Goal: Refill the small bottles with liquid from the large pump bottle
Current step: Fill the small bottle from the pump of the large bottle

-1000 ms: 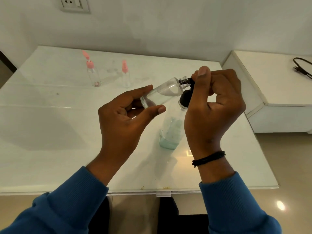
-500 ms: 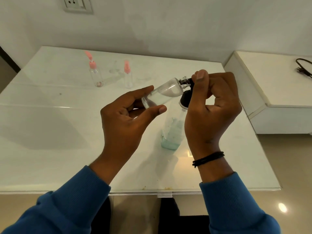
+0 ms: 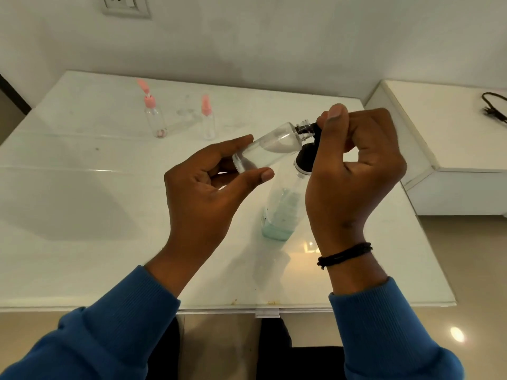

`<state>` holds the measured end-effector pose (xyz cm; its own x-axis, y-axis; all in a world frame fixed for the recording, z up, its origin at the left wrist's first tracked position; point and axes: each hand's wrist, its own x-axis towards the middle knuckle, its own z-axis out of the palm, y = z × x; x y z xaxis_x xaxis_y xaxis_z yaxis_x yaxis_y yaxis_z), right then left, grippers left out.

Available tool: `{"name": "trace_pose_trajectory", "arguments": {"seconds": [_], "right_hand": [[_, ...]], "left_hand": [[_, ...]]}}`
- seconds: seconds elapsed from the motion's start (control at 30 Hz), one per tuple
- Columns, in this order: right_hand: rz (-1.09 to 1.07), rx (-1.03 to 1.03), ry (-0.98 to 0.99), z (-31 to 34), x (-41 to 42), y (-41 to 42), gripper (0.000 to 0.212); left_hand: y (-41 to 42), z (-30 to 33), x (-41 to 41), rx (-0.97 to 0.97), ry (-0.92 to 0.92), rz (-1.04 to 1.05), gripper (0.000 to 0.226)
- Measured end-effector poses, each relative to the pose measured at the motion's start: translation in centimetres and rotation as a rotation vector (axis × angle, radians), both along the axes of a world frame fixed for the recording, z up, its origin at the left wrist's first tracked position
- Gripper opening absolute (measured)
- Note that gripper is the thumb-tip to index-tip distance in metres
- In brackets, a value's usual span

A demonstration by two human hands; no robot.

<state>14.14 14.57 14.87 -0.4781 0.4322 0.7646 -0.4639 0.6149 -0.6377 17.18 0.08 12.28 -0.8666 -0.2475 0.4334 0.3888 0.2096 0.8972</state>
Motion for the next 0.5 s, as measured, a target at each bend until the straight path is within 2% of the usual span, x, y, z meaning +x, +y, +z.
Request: {"name": "trace_pose_trajectory", "arguments": {"seconds": [0.5], "right_hand": [[0.034,-0.026,0.013,-0.60,-0.04,-0.30,0.027]], "left_hand": [[-0.10,-0.12,-0.05,0.003,-0.006,0.004,0.047]]}}
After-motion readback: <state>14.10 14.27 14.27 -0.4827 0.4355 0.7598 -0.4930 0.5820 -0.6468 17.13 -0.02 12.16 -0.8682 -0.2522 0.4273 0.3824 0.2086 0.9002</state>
